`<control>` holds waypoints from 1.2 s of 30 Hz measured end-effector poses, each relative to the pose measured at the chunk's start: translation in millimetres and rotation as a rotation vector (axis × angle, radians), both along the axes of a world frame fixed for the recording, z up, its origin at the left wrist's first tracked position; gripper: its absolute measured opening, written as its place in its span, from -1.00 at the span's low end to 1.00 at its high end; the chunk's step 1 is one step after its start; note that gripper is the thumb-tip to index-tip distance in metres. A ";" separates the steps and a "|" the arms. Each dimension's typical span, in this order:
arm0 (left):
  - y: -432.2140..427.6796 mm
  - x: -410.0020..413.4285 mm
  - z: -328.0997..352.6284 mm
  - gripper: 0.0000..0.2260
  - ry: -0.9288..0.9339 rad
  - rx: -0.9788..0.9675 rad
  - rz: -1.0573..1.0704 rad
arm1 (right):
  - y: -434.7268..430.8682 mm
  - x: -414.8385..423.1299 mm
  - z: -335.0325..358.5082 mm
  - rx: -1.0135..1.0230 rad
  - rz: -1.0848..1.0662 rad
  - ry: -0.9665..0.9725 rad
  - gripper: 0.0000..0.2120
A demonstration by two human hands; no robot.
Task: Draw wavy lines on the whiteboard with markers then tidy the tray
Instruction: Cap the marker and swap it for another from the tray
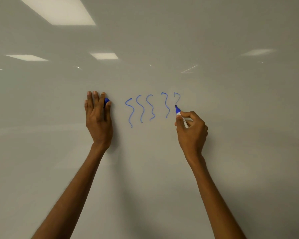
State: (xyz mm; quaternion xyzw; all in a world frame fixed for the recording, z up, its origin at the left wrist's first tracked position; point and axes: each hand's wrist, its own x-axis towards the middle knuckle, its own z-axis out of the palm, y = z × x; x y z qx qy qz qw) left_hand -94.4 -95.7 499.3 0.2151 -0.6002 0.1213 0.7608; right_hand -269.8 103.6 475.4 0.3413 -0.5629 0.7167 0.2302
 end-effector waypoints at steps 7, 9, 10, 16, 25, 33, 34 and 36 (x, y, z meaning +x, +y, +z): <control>1.9 -0.1 -0.7 -0.67 -0.004 -0.010 -0.001 | 12.0 5.5 -15.8 0.017 0.100 -0.082 -0.95; 1.2 -0.2 -1.3 -0.67 -0.014 -0.013 0.002 | 14.8 3.2 -3.0 -0.066 0.075 -0.091 -0.97; 0.7 0.1 -1.4 -0.67 -0.018 -0.018 0.002 | 15.1 0.2 6.7 -0.104 0.059 -0.089 -0.98; -0.4 1.3 -2.1 -0.67 -0.018 -0.032 0.016 | 8.9 -18.3 46.3 -0.091 -0.010 -0.060 -0.97; 2.0 -1.5 -1.0 -0.68 0.020 -0.024 -0.047 | 18.9 -22.5 -12.6 -0.046 0.008 -0.095 -0.97; 42.7 11.5 14.1 -0.74 0.150 0.294 -0.359 | 27.6 16.8 -29.7 -0.221 0.230 -0.142 -0.89; 55.4 16.6 13.4 -0.75 0.163 0.322 -0.390 | 27.2 29.7 -32.0 -0.210 0.294 -0.145 -0.90; 77.0 25.8 2.9 -0.77 0.158 0.388 -0.436 | 23.8 57.7 -41.8 -0.131 0.430 -0.140 -0.93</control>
